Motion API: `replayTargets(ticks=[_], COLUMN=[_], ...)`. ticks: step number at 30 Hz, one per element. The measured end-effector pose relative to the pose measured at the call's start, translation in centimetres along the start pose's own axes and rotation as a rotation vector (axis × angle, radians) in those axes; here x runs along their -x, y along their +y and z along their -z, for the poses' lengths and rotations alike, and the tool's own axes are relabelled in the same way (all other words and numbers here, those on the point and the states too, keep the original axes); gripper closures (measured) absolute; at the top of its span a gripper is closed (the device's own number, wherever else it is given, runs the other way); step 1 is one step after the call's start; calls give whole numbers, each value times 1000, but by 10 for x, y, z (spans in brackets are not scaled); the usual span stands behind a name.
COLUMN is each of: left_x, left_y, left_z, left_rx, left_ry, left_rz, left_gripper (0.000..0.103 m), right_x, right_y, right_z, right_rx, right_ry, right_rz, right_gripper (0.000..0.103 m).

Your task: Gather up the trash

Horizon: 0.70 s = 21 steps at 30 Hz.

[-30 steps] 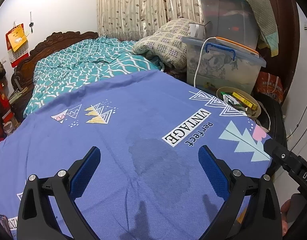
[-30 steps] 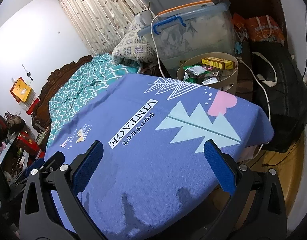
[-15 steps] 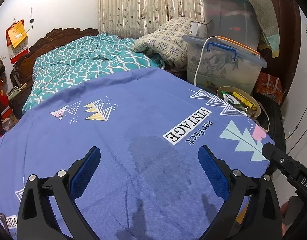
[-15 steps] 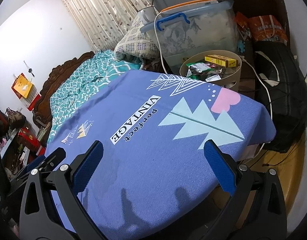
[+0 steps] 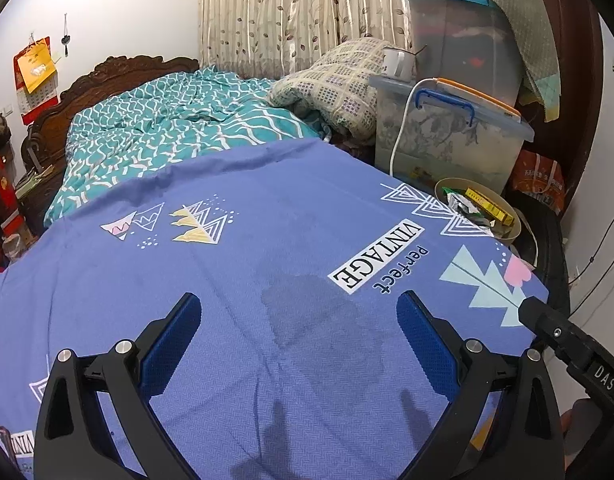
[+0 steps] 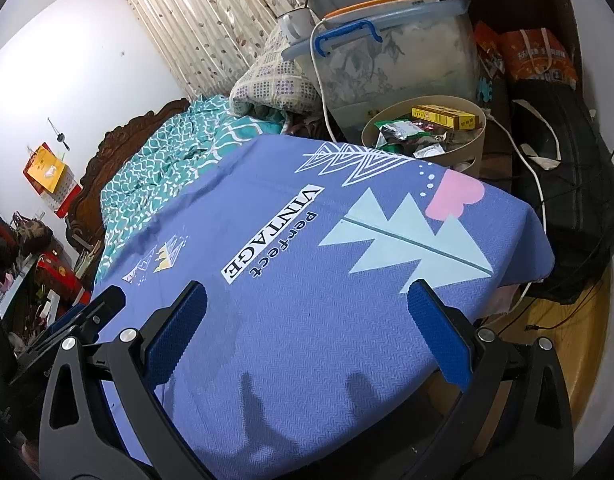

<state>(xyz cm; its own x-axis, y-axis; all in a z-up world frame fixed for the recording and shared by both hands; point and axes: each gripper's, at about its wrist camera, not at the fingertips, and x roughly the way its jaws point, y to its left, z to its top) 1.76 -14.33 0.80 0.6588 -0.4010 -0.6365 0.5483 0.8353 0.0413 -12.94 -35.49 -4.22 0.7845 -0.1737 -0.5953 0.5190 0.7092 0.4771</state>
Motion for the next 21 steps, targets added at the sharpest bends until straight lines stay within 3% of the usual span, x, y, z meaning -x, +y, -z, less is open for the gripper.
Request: replayTargets(ticks=[9,21], left_x=[9,5], left_y=[1,1], left_z=[-4,-3], left_rx=[9,12], left_ry=[-31,-5], left_rz=[-15,-20], left_gripper=[9,9], right_x=[1,-1], right_y=[0,0], right_z=[1,3], right_rx=[1,7], right_ry=[-5,1], right_rz=[-2,-5], right_gripper=[3,3])
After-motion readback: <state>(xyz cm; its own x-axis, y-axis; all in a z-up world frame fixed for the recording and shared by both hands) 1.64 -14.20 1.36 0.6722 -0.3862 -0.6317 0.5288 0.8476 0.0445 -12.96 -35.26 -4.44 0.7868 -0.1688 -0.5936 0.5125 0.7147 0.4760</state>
